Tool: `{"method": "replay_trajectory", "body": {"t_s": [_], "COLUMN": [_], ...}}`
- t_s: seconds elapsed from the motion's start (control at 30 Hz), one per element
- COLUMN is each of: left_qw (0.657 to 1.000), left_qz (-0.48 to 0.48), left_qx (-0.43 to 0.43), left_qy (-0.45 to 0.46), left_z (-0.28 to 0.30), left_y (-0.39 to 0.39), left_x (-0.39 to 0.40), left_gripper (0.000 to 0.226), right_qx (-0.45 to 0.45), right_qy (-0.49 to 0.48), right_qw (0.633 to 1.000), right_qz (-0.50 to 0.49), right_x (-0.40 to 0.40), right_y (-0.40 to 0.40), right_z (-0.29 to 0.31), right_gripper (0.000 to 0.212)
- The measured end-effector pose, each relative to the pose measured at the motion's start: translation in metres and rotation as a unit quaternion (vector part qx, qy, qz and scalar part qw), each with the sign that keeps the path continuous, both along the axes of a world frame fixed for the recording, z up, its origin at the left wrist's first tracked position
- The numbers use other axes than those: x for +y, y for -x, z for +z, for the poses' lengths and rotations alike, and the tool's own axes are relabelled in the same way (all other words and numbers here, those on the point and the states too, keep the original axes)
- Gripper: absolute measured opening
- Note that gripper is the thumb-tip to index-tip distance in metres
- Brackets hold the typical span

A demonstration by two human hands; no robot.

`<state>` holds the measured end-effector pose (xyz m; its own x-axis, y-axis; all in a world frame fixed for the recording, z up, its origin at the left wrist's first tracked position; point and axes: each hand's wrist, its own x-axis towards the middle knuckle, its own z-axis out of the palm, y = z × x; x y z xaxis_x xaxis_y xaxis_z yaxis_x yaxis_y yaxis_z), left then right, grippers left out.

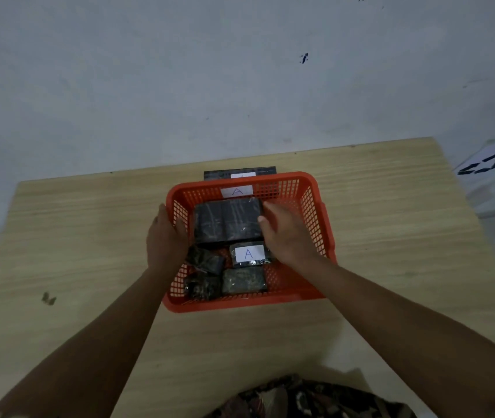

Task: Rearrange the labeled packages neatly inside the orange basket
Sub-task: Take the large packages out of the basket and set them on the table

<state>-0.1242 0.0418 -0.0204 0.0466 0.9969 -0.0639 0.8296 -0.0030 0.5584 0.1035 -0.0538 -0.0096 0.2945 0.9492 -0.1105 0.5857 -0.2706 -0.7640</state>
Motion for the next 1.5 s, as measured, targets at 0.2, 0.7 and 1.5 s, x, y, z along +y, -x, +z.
{"method": "replay_trajectory", "body": {"t_s": [0.2,0.7,1.5], "left_qw": [0.999,0.997,0.997], "left_qz": [0.000,0.065,0.076], "left_qx": [-0.029,-0.030,0.014], "left_qy": [-0.033,0.016,-0.018], "left_z": [-0.002,-0.014,-0.017], "left_y": [0.005,0.009,0.006], "left_x": [-0.004,-0.010,-0.018], "left_gripper": [0.028,0.031,0.030], "right_qx": [0.188,0.241,-0.258], "right_qy": [0.134,0.066,-0.058], "right_qw": [0.964,0.963,0.963], "right_qz": [-0.131,-0.101,-0.050], "right_x": [0.038,0.025,0.070], "right_y": [0.022,0.002,-0.083], "right_z": [-0.019,0.004,0.000], "right_gripper": [0.031,0.050,0.050]}}
